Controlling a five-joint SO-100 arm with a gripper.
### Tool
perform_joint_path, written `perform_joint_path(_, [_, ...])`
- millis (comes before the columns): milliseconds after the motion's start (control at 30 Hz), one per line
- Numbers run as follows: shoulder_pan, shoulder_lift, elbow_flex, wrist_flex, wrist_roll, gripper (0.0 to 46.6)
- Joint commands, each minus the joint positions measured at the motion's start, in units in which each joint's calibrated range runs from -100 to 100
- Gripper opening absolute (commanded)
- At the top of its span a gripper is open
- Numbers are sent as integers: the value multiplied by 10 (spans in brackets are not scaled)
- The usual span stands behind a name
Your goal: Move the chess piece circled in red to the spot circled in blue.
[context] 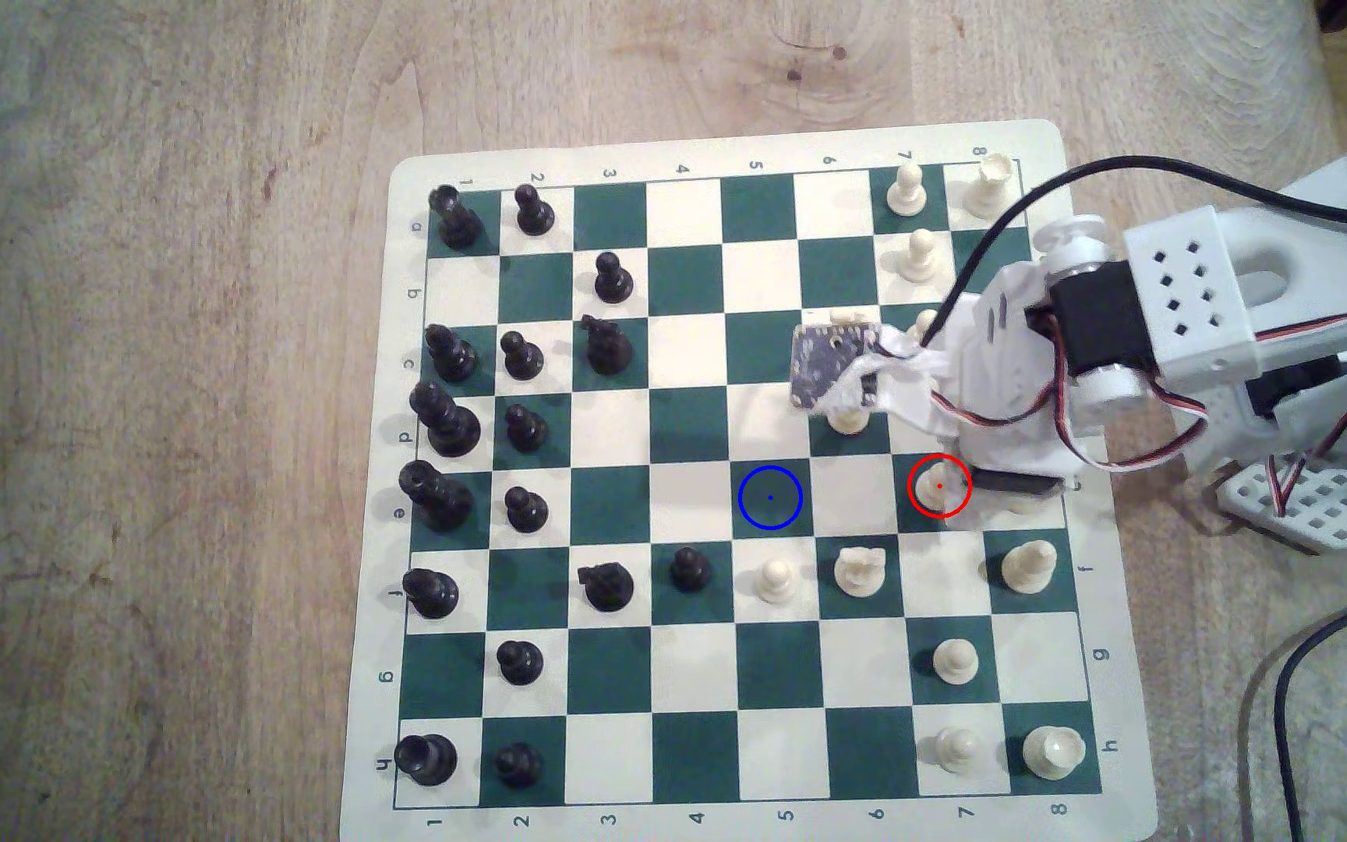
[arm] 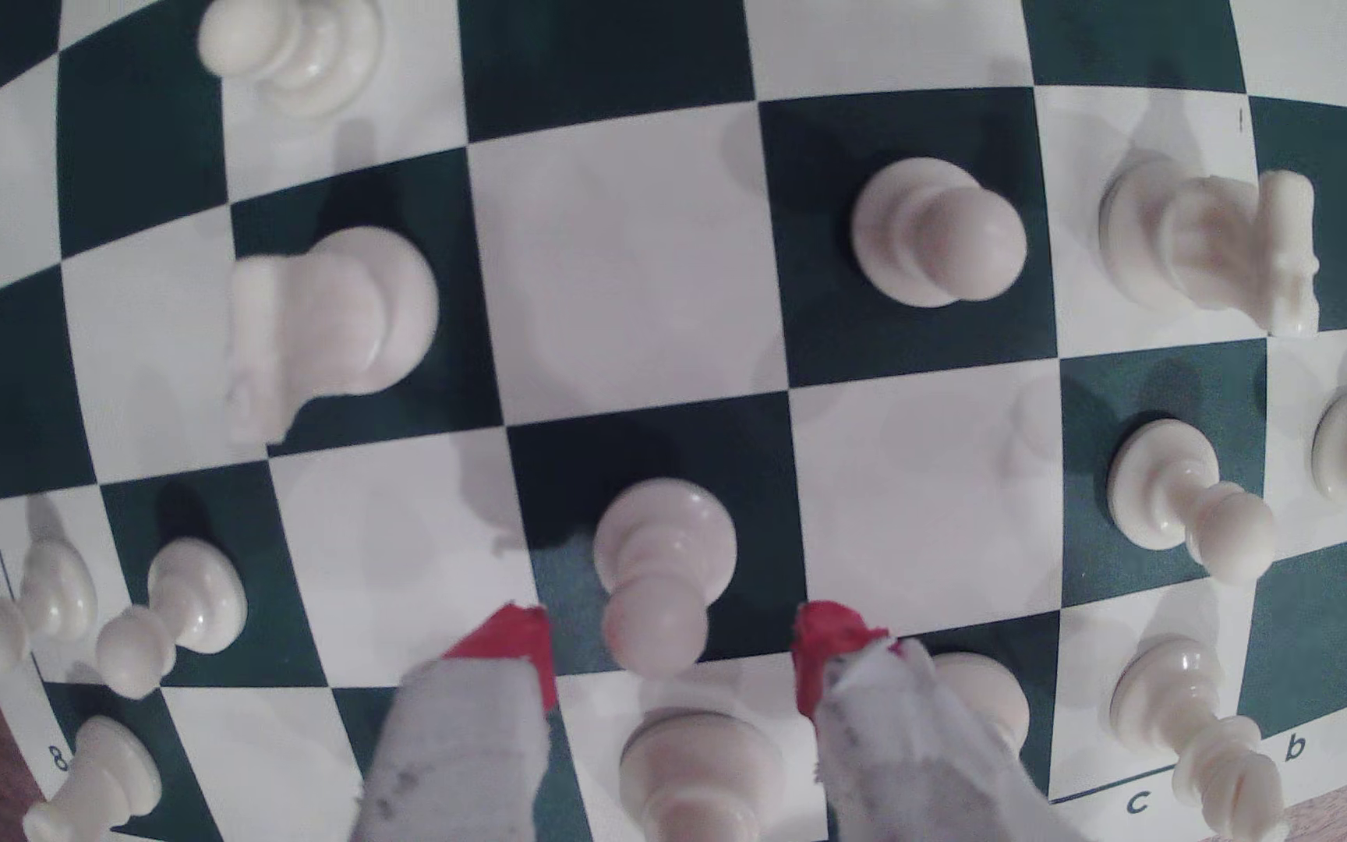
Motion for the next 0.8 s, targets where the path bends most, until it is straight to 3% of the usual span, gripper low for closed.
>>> perform_joint_path(0, [10,8,-5,-24,5,163])
perform_joint_path(767, [-12,9,-3,-44,1,128])
